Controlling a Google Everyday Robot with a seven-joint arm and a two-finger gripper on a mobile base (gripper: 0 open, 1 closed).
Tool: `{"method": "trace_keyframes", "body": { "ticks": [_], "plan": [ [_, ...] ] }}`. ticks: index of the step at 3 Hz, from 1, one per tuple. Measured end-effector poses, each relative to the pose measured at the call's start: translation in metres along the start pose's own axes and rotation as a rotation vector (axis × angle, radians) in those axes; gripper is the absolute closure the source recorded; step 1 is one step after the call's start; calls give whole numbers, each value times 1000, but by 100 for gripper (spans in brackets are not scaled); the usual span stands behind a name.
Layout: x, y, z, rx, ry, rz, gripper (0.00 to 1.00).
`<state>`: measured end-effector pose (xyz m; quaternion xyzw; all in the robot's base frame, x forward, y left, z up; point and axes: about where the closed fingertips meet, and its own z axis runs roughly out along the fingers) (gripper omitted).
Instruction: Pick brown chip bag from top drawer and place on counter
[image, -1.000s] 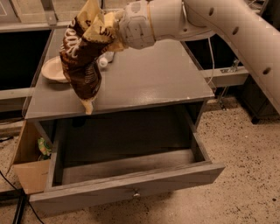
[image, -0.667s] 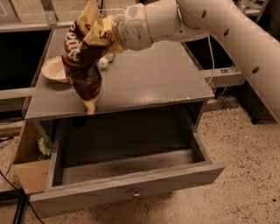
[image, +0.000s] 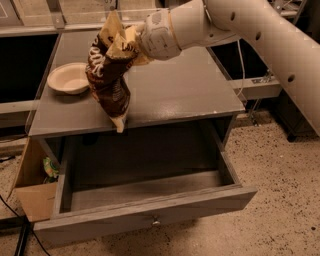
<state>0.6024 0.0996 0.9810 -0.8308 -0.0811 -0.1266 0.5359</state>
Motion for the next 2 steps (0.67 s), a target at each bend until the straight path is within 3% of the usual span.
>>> {"method": "trace_keyframes", "body": {
  "ticks": [1, 2],
  "plan": [
    [2, 21, -5, -78, 0, 18, 100],
    [2, 39, -9, -107, 1, 45, 100]
  ]
}}
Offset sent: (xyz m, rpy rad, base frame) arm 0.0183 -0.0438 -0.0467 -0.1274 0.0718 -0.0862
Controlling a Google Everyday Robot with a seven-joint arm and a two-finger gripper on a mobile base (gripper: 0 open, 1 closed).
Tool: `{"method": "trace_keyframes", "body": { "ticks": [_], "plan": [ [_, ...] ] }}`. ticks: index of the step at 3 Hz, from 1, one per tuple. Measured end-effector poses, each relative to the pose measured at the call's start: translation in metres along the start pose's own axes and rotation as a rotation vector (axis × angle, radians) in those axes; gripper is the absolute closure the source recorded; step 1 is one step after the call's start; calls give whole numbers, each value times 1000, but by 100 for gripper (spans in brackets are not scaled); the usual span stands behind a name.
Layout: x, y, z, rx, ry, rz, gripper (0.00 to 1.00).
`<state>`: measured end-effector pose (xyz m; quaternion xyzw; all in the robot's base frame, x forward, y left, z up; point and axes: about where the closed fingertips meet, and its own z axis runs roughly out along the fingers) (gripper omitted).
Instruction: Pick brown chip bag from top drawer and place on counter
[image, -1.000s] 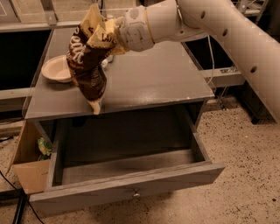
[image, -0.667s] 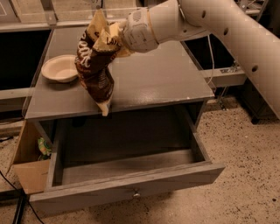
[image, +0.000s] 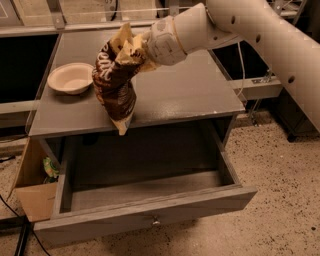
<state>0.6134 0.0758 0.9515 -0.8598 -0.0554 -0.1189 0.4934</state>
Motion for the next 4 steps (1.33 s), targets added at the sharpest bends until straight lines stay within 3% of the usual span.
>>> {"method": "trace_keyframes", "body": {
  "ticks": [2, 4],
  "plan": [
    [-1, 37, -9, -75, 3, 51, 100],
    [4, 53, -44, -192, 24, 51, 100]
  ]
}}
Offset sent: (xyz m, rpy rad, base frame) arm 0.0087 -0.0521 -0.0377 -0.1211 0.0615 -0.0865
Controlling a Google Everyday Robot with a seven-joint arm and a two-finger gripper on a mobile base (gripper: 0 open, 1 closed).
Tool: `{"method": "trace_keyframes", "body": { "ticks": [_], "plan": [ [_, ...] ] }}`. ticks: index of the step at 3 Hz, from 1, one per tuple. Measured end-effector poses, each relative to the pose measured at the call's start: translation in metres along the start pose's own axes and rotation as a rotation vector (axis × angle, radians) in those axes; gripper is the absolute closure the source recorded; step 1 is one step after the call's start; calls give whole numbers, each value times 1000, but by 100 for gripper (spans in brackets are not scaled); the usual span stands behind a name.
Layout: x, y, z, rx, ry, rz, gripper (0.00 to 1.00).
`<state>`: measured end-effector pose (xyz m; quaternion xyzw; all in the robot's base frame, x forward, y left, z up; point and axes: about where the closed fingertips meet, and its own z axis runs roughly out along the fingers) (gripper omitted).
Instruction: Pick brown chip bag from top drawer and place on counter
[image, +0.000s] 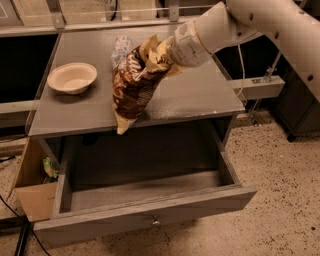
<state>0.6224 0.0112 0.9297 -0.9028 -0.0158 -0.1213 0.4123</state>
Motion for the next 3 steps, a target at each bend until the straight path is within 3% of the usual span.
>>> {"method": "trace_keyframes", "body": {
  "ticks": [2, 3],
  "plan": [
    [4, 22, -33, -136, 20, 5, 100],
    [2, 38, -36, -231, 5, 5, 100]
  ]
}}
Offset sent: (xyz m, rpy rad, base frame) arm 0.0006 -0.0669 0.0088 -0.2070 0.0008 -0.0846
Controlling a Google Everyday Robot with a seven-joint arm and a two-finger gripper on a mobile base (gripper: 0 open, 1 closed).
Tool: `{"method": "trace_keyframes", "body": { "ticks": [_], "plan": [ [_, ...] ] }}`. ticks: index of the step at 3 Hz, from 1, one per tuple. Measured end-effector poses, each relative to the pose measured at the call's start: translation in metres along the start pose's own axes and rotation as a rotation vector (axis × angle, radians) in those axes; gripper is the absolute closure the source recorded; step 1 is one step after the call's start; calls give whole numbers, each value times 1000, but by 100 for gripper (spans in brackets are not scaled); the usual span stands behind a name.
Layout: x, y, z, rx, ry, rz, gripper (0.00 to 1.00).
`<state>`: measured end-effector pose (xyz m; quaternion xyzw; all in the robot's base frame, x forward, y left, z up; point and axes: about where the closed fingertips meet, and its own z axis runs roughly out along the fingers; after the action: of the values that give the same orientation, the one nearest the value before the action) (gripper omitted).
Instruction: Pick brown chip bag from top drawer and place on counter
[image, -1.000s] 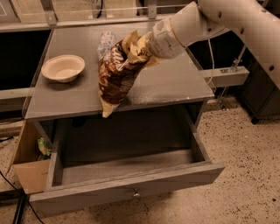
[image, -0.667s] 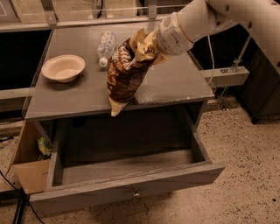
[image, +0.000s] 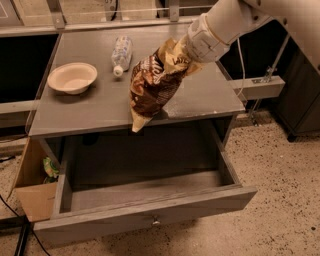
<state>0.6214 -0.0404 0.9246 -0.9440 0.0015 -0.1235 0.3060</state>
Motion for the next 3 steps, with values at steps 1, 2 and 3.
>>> {"method": "trace_keyframes", "body": {
  "ticks": [1, 2, 3],
  "plan": [
    [-3, 9, 4, -67, -13, -7, 100],
    [-4, 7, 14, -111, -23, -35, 100],
    [-4, -2, 27, -150, -24, -75, 100]
  ]
}}
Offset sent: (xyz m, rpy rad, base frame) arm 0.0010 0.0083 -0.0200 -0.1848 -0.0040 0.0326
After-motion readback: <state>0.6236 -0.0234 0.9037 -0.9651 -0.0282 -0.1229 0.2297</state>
